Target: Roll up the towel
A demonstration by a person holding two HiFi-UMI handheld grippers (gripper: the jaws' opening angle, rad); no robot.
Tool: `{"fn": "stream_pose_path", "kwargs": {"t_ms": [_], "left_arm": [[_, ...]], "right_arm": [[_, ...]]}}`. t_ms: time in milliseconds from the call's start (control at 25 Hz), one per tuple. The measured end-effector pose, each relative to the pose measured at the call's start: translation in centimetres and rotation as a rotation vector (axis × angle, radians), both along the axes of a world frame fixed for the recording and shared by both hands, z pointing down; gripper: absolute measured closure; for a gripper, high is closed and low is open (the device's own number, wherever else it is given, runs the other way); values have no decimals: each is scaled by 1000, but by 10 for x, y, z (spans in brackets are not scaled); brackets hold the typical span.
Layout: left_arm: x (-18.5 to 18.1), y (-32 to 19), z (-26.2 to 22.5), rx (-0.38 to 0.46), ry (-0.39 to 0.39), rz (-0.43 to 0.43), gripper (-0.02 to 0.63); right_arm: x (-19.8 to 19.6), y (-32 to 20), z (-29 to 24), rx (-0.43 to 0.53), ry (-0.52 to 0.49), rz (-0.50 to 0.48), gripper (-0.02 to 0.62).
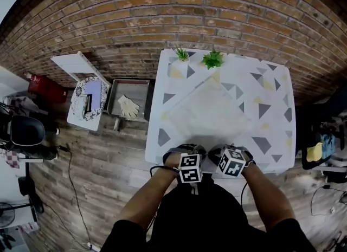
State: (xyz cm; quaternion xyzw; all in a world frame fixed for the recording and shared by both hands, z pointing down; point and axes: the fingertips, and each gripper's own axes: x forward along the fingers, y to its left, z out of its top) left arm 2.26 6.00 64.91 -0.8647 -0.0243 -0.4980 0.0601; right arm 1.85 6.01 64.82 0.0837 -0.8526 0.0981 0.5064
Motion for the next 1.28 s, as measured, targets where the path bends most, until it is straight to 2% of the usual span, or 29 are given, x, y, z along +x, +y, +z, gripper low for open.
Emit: {"fn": "stream_pose_path", "kwargs": {"t_ms": [200,480,720,880,1120,1280], "left_arm": [[-3,-10,-8,107,7,11,543],[2,-4,-2,129,-16,60,536],[2,-9,8,103,-44,50,494],[2,-9,7,65,-44,41,492],[2,-10,8,-12,-43,11,505],[3,-16,8,-25,-42,-22,540]], "right_arm": [[2,-13,5,-12,11,23,560],[4,-21,7,-67,1,62,560],[5,-28,9,-63,-3,94,550],[7,-31,2,-15,-14,103,501],[3,-14,-12,70,-41,8,492],[-1,-8,-11,105,-38,-2,500]]}}
